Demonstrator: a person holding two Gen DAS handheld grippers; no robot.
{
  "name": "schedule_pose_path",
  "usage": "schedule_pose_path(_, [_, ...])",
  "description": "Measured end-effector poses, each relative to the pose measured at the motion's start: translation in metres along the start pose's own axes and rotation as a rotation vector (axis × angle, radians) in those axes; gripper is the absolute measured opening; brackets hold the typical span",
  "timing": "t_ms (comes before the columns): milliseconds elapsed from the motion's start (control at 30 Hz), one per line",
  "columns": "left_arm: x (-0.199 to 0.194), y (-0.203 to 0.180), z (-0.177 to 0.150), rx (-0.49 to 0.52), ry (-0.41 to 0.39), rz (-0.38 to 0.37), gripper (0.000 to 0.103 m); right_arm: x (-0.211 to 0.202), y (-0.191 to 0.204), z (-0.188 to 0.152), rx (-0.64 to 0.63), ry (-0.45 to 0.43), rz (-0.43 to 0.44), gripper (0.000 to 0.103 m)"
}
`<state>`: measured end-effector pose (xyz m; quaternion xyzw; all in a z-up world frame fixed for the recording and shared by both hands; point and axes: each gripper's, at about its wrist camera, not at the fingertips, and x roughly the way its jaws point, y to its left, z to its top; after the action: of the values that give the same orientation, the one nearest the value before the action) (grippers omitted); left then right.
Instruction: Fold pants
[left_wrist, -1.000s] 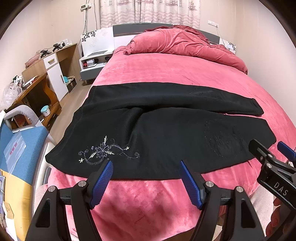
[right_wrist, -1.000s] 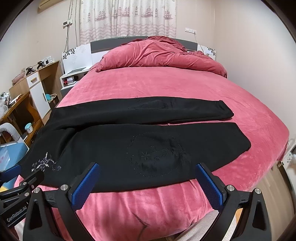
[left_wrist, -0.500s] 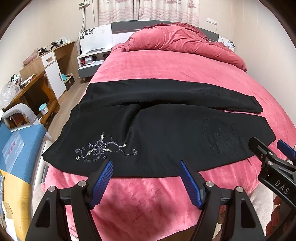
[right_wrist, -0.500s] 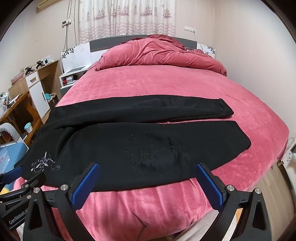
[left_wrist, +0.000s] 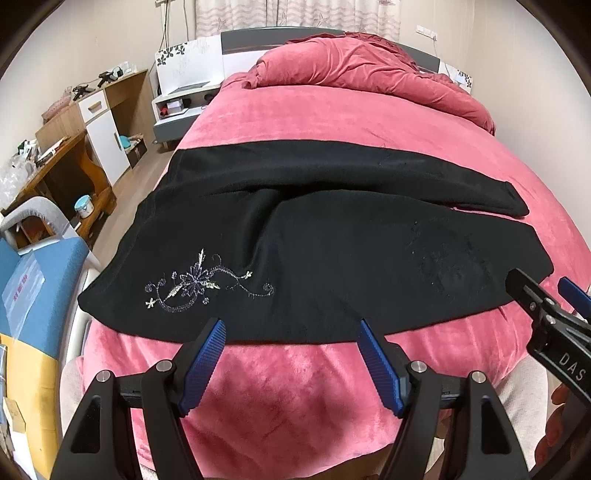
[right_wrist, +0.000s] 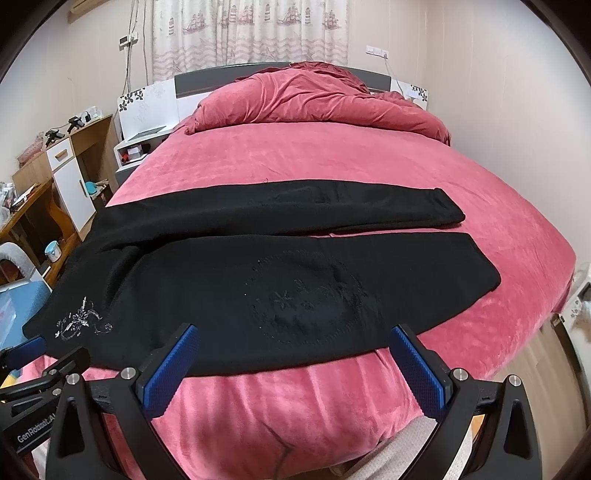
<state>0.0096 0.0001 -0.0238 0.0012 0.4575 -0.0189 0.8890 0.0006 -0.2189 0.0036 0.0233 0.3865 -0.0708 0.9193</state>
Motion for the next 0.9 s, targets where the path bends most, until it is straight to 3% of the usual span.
schedule_pose_path(100, [0.009,0.008,-0.002,-0.022,0.036,-0.077,0.075,0.005,-0.002,-0.002,0.002,0.013,-0.006,0.103])
schedule_pose_path(233, [0.028,0.026,-0.007,-0.133,0.119,-0.212,0.075,0.012,-0.007,-0.004,0.011,0.032,-0.015,0.103])
schedule_pose_path(367, [0.039,0.030,-0.010,-0.132,0.144,-0.212,0.075,0.020,-0.015,-0.006,0.022,0.049,-0.031,0.103])
schedule_pose_path(500, [0.049,0.038,-0.013,-0.179,0.169,-0.269,0.075,0.029,-0.025,-0.008,0.047,0.067,-0.043,0.103])
schedule_pose_path(700, [0.075,0.059,-0.020,-0.381,0.296,-0.431,0.075,0.043,-0.044,-0.012,0.070,0.078,-0.035,0.103])
schedule_pose_path(767, [0.079,0.072,-0.026,-0.454,0.276,-0.394,0.075,0.052,-0.059,-0.014,0.106,0.104,-0.016,0.103])
schedule_pose_path(900, [0.073,0.091,-0.029,-0.479,0.166,-0.260,0.075,0.063,-0.091,-0.016,0.193,0.107,-0.008,0.103])
